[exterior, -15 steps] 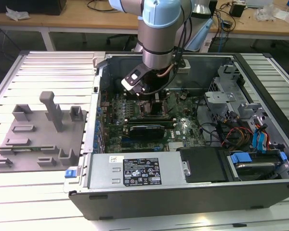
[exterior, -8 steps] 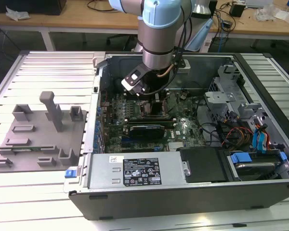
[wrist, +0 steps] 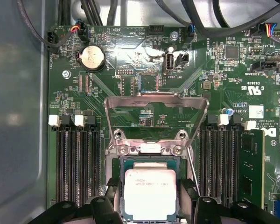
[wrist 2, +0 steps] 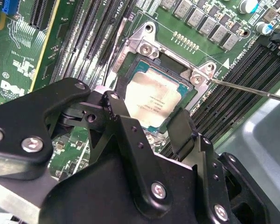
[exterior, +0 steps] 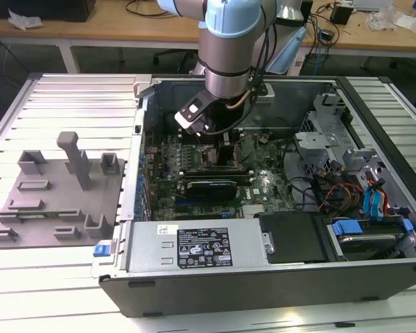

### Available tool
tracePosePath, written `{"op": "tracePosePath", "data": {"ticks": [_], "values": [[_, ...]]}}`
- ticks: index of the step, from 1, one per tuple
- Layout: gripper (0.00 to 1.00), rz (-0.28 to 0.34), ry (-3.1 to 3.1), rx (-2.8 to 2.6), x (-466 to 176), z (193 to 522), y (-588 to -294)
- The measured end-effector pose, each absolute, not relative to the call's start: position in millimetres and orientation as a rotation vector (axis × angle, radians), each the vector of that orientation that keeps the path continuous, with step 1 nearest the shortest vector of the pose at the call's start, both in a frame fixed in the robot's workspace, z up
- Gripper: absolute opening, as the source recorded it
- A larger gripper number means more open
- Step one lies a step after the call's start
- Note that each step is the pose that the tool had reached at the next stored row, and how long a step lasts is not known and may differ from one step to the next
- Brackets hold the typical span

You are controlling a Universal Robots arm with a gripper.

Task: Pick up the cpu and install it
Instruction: 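Place the cpu into insertion slot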

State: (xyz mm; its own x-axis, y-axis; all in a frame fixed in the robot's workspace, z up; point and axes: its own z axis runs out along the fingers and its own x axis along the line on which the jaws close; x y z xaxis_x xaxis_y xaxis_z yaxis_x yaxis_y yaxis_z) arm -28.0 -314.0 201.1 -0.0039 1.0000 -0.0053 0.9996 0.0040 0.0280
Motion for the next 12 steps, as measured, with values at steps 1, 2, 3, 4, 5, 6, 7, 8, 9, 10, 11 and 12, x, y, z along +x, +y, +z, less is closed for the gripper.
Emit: {"op": "tracePosePath", "data": {"ticks": [1,2,3,4,5,6,7,8,9,10,11,12], "values": [[0.62,0.025,2.209,2.200,-28.0,201.2,-314.0],[0.62,0.025,2.209,2.200,-28.0,201.2,-314.0],[0.62,0.025,2.209,2.200,-28.0,201.2,-314.0],[0.62,0.024,2.209,2.200,-28.1,202.3,-314.2],[0.62,0.025,2.209,2.200,-28.0,204.9,-314.1],[0.62,0.025,2.209,2.200,-28.0,205.2,-314.0],[0.62,0.025,2.209,2.200,-28.0,205.2,-314.0],[0.62,0.025,2.209,2.200,-28.0,205.3,-314.0],[0.62,0.025,2.209,2.200,-28.0,205.4,-314.1],[0.62,0.025,2.209,2.200,-28.0,205.5,-314.0],[0.60,0.025,2.209,2.200,-28.0,205.6,-314.0],[0.60,0.025,2.209,2.200,-28.0,205.6,-314.0]]}}
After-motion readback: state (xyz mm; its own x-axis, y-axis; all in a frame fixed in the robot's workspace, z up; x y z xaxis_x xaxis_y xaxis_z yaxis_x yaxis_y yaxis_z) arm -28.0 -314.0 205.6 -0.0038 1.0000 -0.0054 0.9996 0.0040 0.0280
